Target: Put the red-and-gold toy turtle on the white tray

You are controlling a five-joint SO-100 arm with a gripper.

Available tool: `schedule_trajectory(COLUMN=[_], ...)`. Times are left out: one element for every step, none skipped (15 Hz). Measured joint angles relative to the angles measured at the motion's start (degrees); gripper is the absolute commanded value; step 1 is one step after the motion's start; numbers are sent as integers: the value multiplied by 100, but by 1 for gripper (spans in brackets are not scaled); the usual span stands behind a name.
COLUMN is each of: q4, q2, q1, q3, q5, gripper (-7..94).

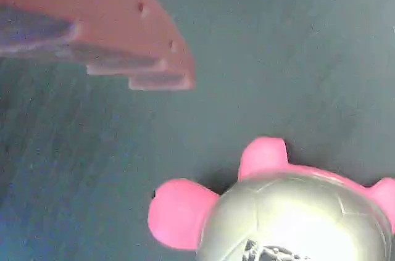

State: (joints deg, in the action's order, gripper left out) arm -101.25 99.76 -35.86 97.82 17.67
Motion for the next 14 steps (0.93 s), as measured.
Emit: schedule_trajectory(q4=[26, 44, 44, 44, 62, 123, 123, 167, 237, 360, 483, 624, 756, 896], q2=[-114, -193, -299, -501, -615, -703, -809, -888, -940, -1072, -1134, -1248, -1292, -1292], q1=[-9, 9, 53, 88, 97, 70, 62, 62, 70, 70, 62, 62, 35, 0], q3=[-97, -141, -149, -185, -264, -334, -343, -343, -352, -352, -352, -352, -325, -220], q5=[-44, -88, -132, -149, -149, -149, -149, -149, -141, -62, -18, 53, 132, 220], gripper=[66, 67, 67, 67, 67, 67, 67, 67, 67, 67, 67, 67, 67, 67])
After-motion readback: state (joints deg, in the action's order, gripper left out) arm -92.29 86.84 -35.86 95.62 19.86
